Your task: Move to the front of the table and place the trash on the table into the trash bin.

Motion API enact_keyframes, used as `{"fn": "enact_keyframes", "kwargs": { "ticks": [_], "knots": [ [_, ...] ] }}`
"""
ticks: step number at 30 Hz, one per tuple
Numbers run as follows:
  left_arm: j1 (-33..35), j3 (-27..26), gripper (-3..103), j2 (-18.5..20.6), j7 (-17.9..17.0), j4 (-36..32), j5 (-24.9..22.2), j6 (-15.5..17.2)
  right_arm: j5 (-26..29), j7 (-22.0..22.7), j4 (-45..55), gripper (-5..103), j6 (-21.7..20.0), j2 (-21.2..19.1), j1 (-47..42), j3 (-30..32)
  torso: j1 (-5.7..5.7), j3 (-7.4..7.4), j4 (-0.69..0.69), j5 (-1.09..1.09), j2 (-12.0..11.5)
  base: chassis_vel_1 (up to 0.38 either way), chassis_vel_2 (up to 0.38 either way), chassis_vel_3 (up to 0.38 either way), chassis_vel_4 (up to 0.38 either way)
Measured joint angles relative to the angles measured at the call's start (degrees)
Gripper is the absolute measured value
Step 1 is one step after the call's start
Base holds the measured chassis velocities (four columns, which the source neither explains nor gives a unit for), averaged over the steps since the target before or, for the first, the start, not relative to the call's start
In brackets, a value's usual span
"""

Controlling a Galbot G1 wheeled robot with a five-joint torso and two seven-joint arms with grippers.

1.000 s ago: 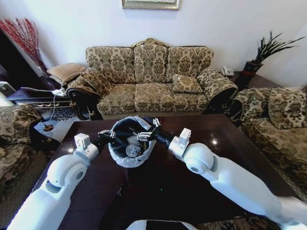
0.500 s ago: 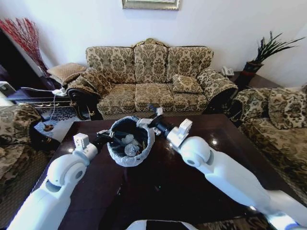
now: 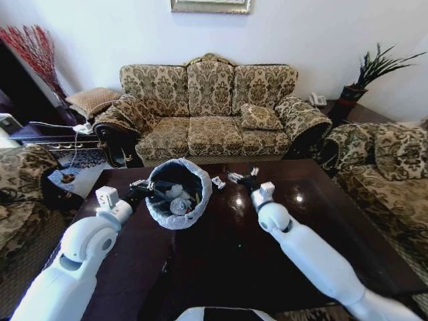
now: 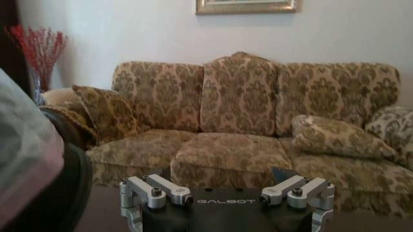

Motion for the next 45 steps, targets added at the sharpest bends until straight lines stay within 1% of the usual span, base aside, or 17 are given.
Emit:
{"fn": "enact_keyframes", "kwargs": {
  "ticks": [10,13,14,16,17,18,20,21,24,30,35,37,40,41,43,44,45],
  "knots": [
    [0.07,0.16,1,-0.20,0.01,-0.12,0.12,-0.06,-1.03,-0.84,-4.41,100,-0.31,2.06,-1.45,-0.51,-0.01,-0.01,0.01,-0.03,0.00,-0.127,0.116,0.128,-0.134],
    [0.07,0.19,1,0.23,-0.05,-0.17,0.17,-0.09,-0.29,-1.34,-9.33,100,-0.68,4.63,0.41,-1.36,0.07,0.03,0.03,0.02,-0.03,-0.136,0.164,0.173,-0.160],
    [0.07,0.19,1,0.23,-0.05,-0.17,0.17,-0.09,-0.29,-1.34,-9.33,100,-0.68,4.63,0.41,-1.36,0.07,0.03,0.03,0.02,-0.03,-0.092,0.113,0.147,-0.147],
    [-0.03,0.44,1,0.58,-0.05,-0.13,0.17,-0.09,-0.31,-3.85,-13.57,100,0.40,6.61,1.69,-1.81,0.10,0.04,0.00,-0.04,-0.04,-0.083,0.072,0.088,-0.079],
    [-0.04,0.48,1,0.67,-0.05,-0.10,0.17,-0.09,-0.11,-4.88,-14.78,100,0.68,7.22,1.99,-2.09,0.10,0.04,0.01,-0.02,-0.04,0.000,0.000,0.000,0.000],
    [-0.04,0.48,1,0.67,-0.05,-0.10,0.17,-0.09,-0.11,-4.88,-14.78,100,0.68,7.22,1.99,-2.09,0.10,0.04,0.01,-0.02,-0.04,0.000,0.000,0.000,0.000],
    [0.10,0.52,1,0.72,-0.05,-0.05,0.17,-0.09,0.63,-7.22,-16.37,100,1.09,8.28,2.17,-2.95,0.05,0.02,0.02,-0.01,-0.03,0.000,0.000,0.000,0.000],
    [0.10,0.52,1,0.72,-0.05,-0.05,0.17,-0.09,0.63,-7.22,-16.37,100,1.09,8.28,2.17,-2.95,0.05,0.02,0.02,-0.01,-0.03,0.000,0.000,0.000,0.000],
    [0.19,0.55,1,0.83,-0.01,0.10,0.17,-0.09,-0.40,-9.40,-18.38,100,1.82,9.03,2.00,-3.81,-0.08,-0.04,0.02,-0.01,0.03,0.000,0.000,0.000,0.000],
    [0.17,0.78,1,0.88,0.00,0.23,0.19,-0.08,-1.56,-10.32,-22.80,100,3.09,10.69,2.51,-4.00,-0.04,-0.01,0.00,0.00,0.02,0.020,-0.033,-0.018,0.014],
    [0.33,0.80,1,1.29,-0.04,-0.03,0.23,-0.03,-1.35,-13.39,-25.39,100,4.49,11.77,2.91,-3.93,0.04,0.01,0.01,-0.01,0.00,0.000,0.000,0.000,0.000],
    [0.35,0.80,1,1.36,-0.04,-0.06,0.23,0.00,-1.31,-13.73,-25.47,101,4.61,11.91,2.90,-3.94,0.04,0.01,0.02,-0.01,0.00,0.000,0.000,0.000,0.000],
    [0.38,0.83,1,1.51,-0.04,-0.09,0.23,0.03,-1.31,-14.32,-25.81,89,5.06,12.34,2.88,-4.00,-0.01,0.00,0.02,0.01,0.00,0.000,0.000,0.000,0.000],
    [0.38,0.83,1,1.51,-0.04,-0.09,0.23,0.03,-1.31,-14.32,-25.81,89,5.06,12.34,2.88,-4.00,-0.01,0.00,0.02,0.01,0.00,0.000,0.000,0.000,0.000],
    [0.34,0.91,1,1.56,-0.03,-0.09,0.23,0.06,-1.37,-14.78,-25.86,79,5.34,12.40,2.89,-4.10,-0.01,0.00,0.00,0.00,0.00,0.000,0.000,0.000,0.000],
    [0.31,0.91,1,1.59,-0.03,-0.09,0.23,0.06,-1.41,-14.99,-25.86,79,5.42,12.40,2.88,-4.14,0.00,0.01,0.00,0.00,0.00,0.000,0.000,0.000,0.000],
    [0.28,0.91,1,1.63,-0.04,-0.09,0.23,0.06,-1.48,-15.20,-25.86,73,5.54,12.40,2.85,-4.17,0.00,0.01,0.00,0.00,0.00,0.000,0.000,0.000,0.000]
  ]
}}
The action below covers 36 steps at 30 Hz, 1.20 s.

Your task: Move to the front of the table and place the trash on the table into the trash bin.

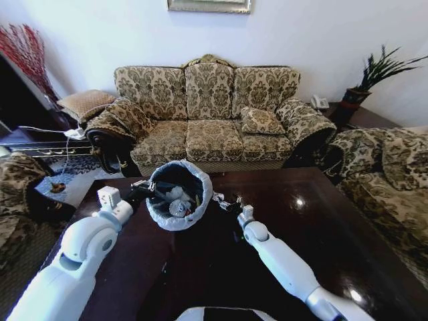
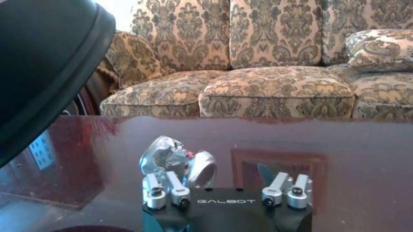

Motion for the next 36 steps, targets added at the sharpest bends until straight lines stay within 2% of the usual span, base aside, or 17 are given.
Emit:
{"fn": "enact_keyframes", "kwargs": {
  "ticks": [3,4,6,7,9,11,12,18,19,26,28,32,33,36],
  "knots": [
    [-0.04,0.00,1,0.04,-0.01,0.00,0.00,0.00,-0.19,-0.29,0.00,68,0.29,0.01,-0.12,-0.06,0.01,0.00,0.00,0.00,0.00,0.000,0.000,0.000,0.000],
    [-0.05,0.02,1,-0.03,-0.04,0.01,0.00,0.01,-0.46,-0.38,0.00,57,0.63,0.16,-0.28,-0.09,0.01,0.00,0.02,-0.01,0.00,0.000,0.000,0.000,0.000],
    [-0.07,0.11,1,-0.14,-0.03,0.10,0.00,0.00,-0.84,-0.38,-0.11,46,1.02,0.34,-0.32,-0.08,0.00,0.00,0.02,0.00,0.00,0.000,0.000,0.000,0.000],
    [-0.07,0.11,1,-0.14,-0.03,0.10,0.00,0.00,-0.84,-0.38,-0.11,46,1.02,0.34,-0.32,-0.08,0.00,0.00,0.02,0.00,0.00,0.000,0.000,0.000,0.000],
    [-0.11,0.26,1,-0.22,-0.31,0.36,-0.02,-0.02,-1.47,-0.37,-0.22,35,1.41,0.45,-0.36,-0.01,0.00,0.00,0.01,0.00,0.00,0.000,0.000,0.000,0.000],
    [-0.12,0.27,1,-0.23,-0.40,0.41,-0.03,-0.02,-1.56,-0.34,-0.20,35,1.45,0.45,-0.40,0.02,0.00,0.00,0.01,0.00,0.00,0.000,0.000,0.000,0.000],
    [-0.14,0.26,1,-0.24,-0.51,0.43,-0.05,-0.05,-1.85,-0.25,-0.07,25,1.55,0.43,-0.52,0.06,0.01,0.00,0.01,0.00,0.00,0.000,0.000,0.000,0.000],
    [-0.13,0.22,1,-0.32,-0.53,0.43,-0.10,-0.10,-2.32,-0.17,0.13,13,1.92,0.30,-0.73,0.17,0.00,0.00,0.02,0.00,0.00,0.000,0.000,0.000,0.000],
    [-0.10,0.22,1,-0.44,-0.51,0.43,-0.09,-0.14,-2.35,0.17,0.37,8,2.07,0.25,-0.91,0.36,0.00,0.00,0.02,0.00,0.00,0.000,0.000,0.000,0.000],
    [-0.08,0.17,1,-0.69,-0.47,0.32,-0.09,-0.27,-3.28,2.25,4.70,8,2.87,-0.54,-1.43,3.11,0.01,0.00,0.01,0.01,-0.01,0.000,0.000,0.000,0.000],
    [-0.07,0.15,1,-0.80,-0.45,0.18,-0.09,-0.27,-3.50,3.18,7.73,8,2.73,-1.16,-1.04,5.61,0.00,0.00,0.01,0.01,0.00,0.000,0.000,0.000,0.000],
    [-0.15,0.60,1,-1.01,-0.25,0.22,0.00,-0.31,-1.97,5.06,12.86,8,1.02,-2.21,1.98,10.07,0.00,0.00,0.02,0.01,0.00,0.000,0.000,0.000,0.000],
    [-0.34,0.96,1,-1.19,-0.20,0.27,0.07,-0.30,-0.41,5.87,16.58,8,-0.46,-3.39,3.64,11.63,0.02,0.00,0.01,0.00,-0.01,0.000,0.000,0.000,0.000],
    [-0.47,1.44,1,-1.32,0.00,0.25,0.10,-0.31,1.68,6.61,22.48,8,-2.73,-5.24,5.16,12.16,0.02,0.00,0.01,-0.01,-0.01,0.000,0.000,0.000,0.000]
  ]
}}
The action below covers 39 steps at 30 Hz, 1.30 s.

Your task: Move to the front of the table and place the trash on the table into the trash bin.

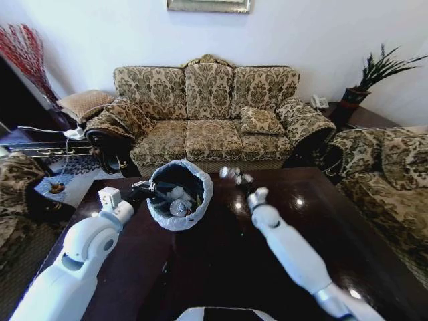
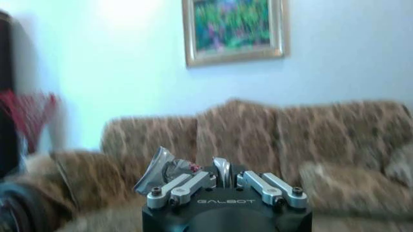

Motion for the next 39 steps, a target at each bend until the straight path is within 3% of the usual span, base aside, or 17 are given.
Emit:
{"fn": "enact_keyframes", "kwargs": {
  "ticks": [5,9,17,25,26,28,34,36,37,39],
  "knots": [
    [-0.28,0.88,1,0.75,1.88,-0.22,-0.04,0.50,4.10,2.07,16.45,8,-6.23,-3.29,2.74,-3.16,-0.02,-0.02,0.01,0.00,0.00,0.000,0.000,0.000,0.000],
    [-0.41,0.84,1,2.08,4.15,-0.26,-0.03,2.01,6.32,1.11,24.03,8,-9.87,-4.94,2.91,-7.24,-0.02,-0.01,0.00,0.01,0.00,0.000,0.000,0.000,0.000],
    [-0.94,0.98,1,4.99,4.81,-0.02,-0.52,3.60,7.17,-0.19,31.09,8,-11.57,-9.73,1.75,-16.11,-0.02,-0.01,0.00,0.02,0.00,0.000,0.000,0.000,0.000],
    [-1.07,1.05,1,5.43,4.76,0.26,-0.66,3.88,4.12,-1.13,32.07,8,-11.64,-13.29,0.41,-17.30,-0.02,0.00,0.00,0.01,0.00,0.000,0.000,0.000,0.000],
    [-1.06,1.05,1,5.46,4.71,0.31,-0.67,3.88,3.85,-1.18,32.29,16,-11.64,-13.56,0.26,-17.44,-0.02,0.00,0.00,0.01,0.00,0.000,0.000,0.000,0.000],
    [-1.08,1.07,1,5.48,4.67,0.33,-0.67,3.89,3.78,-1.18,32.34,16,-11.64,-13.59,0.25,-17.58,-0.02,0.00,0.00,0.02,0.00,0.000,0.000,0.000,0.000],
    [-1.43,1.34,1,5.56,4.49,0.36,-0.73,4.13,3.14,-1.02,32.01,44,-11.52,-12.94,0.64,-18.74,-0.01,0.00,0.01,0.01,0.00,0.000,0.000,0.000,0.000],
    [-1.41,1.33,1,5.56,4.46,0.36,-0.73,4.15,3.14,-1.00,31.95,44,-11.51,-12.87,0.66,-18.75,-0.01,0.00,0.01,0.01,0.00,0.000,0.000,0.000,0.000],
    [-1.34,1.25,1,5.53,4.46,0.36,-0.74,4.16,3.14,-0.98,31.86,54,-11.48,-12.78,0.69,-18.75,-0.02,0.00,0.00,0.01,0.00,0.000,0.000,0.000,0.000],
    [-1.33,1.19,1,5.48,4.46,0.36,-0.74,4.16,3.14,-0.97,31.84,54,-11.46,-12.75,0.70,-18.75,-0.02,0.00,0.00,0.01,0.00,0.000,0.000,0.000,0.000]
  ]
}}
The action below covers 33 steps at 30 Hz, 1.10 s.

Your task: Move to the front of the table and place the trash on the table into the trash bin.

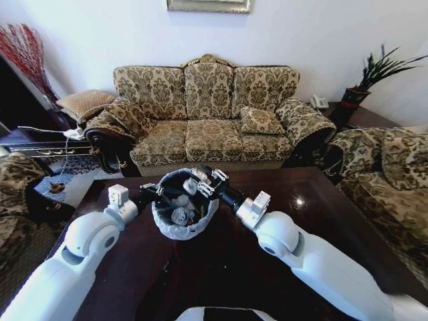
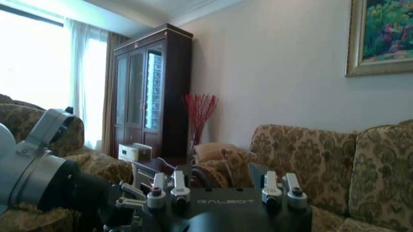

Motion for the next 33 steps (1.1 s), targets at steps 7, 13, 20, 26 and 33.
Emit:
{"fn": "enact_keyframes", "kwargs": {
  "ticks": [7,13,20,26,33],
  "knots": [
    [-0.20,-0.28,1,-0.26,-0.10,0.31,0.01,0.00,0.05,0.21,-0.05,87,0.15,0.27,-0.05,0.27,0.00,0.00,0.00,0.00,0.00,0.000,0.000,0.000,0.000],
    [0.01,-0.74,1,-1.33,-0.90,0.46,0.10,-0.36,0.89,4.29,-0.59,99,0.32,1.30,-0.45,2.41,0.00,0.00,0.00,0.00,0.00,0.000,0.000,0.000,0.000],
    [1.69,-3.80,1,-6.35,-1.36,0.36,3.55,-2.53,-0.52,11.43,-4.34,100,0.20,1.41,-7.45,10.70,0.00,0.00,0.02,0.00,0.00,0.000,0.000,0.000,0.000],
    [1.95,-5.00,1,-11.53,0.13,1.35,6.80,-4.03,-2.94,10.36,-6.55,100,0.16,2.22,-16.13,20.96,0.00,0.00,-0.01,0.01,0.00,0.000,0.000,0.000,0.000],
    [3.53,-5.09,1,-16.37,-0.66,1.70,13.28,-7.22,-5.97,4.61,-8.85,100,4.22,3.65,-31.14,37.41,0.02,0.00,0.00,0.01,0.00,0.012,-0.054,0.000,0.071]
  ]
}}
